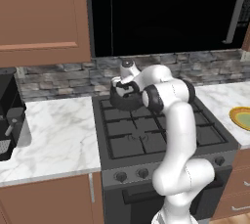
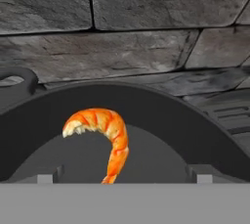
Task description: Retrieve the frozen meat and place it in the pot on a burner. Then turn the burner on.
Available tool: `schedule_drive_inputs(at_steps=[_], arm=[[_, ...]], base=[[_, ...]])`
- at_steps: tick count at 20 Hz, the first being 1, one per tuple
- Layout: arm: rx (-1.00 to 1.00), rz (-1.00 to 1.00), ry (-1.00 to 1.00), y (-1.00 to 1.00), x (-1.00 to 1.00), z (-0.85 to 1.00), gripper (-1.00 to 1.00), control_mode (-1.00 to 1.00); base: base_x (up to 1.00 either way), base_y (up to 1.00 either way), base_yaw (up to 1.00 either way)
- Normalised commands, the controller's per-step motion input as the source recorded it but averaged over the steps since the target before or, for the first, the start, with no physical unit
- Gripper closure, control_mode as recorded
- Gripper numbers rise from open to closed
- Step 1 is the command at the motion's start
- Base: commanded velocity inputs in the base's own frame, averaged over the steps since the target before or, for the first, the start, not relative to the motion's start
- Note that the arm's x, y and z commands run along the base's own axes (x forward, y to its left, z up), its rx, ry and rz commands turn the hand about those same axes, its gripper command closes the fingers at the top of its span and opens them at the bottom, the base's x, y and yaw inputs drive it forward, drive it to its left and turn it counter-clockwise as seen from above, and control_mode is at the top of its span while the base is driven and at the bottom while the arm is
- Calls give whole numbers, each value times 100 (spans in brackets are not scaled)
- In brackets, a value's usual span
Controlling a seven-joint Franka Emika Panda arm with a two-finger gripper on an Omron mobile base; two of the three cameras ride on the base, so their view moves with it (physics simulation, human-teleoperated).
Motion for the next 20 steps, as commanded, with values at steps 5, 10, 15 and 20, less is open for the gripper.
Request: schedule_drive_inputs(at_steps=[5, 10, 15, 20], arm=[[0, 0, -13, 0, -23, 0, -100, -100], [0, 0, -26, 0, -27, 1, -100, -100], [0, 0, -14, 0, -45, 25, -100, -100], [-1, 0, -7, 5, -58, 53, -100, -100]], base=[[0, 0, 0], [0, 0, 0], [0, 0, 0], [0, 0, 0]])
